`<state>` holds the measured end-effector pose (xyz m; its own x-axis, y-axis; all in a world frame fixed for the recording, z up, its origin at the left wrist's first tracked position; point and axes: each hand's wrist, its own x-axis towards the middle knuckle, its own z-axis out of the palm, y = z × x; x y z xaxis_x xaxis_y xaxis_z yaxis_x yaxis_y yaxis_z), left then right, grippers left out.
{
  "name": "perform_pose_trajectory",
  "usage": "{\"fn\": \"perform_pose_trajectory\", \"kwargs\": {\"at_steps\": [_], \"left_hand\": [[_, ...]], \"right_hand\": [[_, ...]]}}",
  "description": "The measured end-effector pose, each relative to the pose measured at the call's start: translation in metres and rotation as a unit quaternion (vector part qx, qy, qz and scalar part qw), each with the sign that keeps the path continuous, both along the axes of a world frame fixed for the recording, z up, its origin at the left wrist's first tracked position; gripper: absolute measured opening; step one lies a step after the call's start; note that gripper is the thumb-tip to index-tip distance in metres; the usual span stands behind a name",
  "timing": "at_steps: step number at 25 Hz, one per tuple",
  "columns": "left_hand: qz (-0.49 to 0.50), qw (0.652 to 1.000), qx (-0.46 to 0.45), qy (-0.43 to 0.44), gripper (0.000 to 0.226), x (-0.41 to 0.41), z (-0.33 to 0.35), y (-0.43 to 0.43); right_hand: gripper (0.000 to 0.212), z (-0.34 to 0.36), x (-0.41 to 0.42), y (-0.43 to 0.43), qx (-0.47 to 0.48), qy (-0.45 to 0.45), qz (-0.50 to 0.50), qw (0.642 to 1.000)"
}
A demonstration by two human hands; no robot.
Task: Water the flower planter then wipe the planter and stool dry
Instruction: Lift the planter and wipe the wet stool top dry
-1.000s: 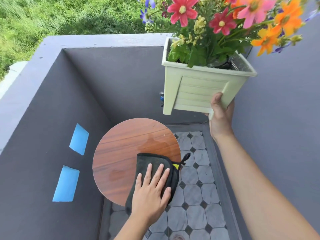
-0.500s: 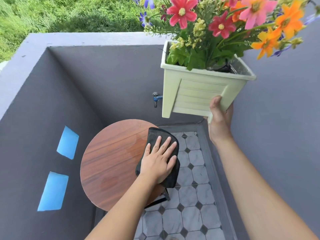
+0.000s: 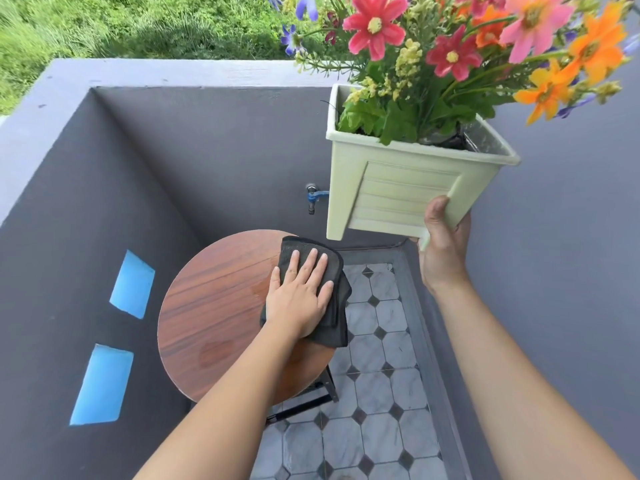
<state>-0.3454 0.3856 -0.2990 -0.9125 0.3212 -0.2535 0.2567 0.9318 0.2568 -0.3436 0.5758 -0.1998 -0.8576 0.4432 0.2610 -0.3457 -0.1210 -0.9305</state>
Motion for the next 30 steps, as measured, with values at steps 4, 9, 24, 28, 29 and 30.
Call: {"fn": "perform_pose_trajectory", "kwargs": {"at_steps": [4,9,24,28,29,30], "left_hand": [[0.072,0.997,0.003,0.014,0.055,0.005,-0.004,-0.013],[0.143,0.989,0.006,0.03,0.055,0.011,-0.007,-0.044],[0.215,0.977,0.006,0.002,0.058,0.051,-0.007,-0.089],[0.24,0.971,-0.003,-0.004,0.058,0.071,-0.012,-0.094],[0.254,0.967,-0.005,-0.004,0.058,0.076,-0.012,-0.098],[0.273,0.962,-0.007,0.002,0.058,0.081,-0.012,-0.102]], "right_hand": [[0.042,0.003,-0.001,-0.001,-0.002,-0.005,-0.007,1.0],[0.041,0.003,-0.003,-0.005,-0.007,-0.002,-0.006,1.0],[0.053,-0.005,0.008,-0.032,-0.017,-0.01,0.005,1.0],[0.052,0.0,0.01,-0.037,-0.014,-0.037,0.004,0.999],[0.05,0.0,0.01,-0.038,-0.012,-0.039,0.004,0.999],[0.049,0.001,0.011,-0.039,-0.01,-0.039,0.006,0.999]]}}
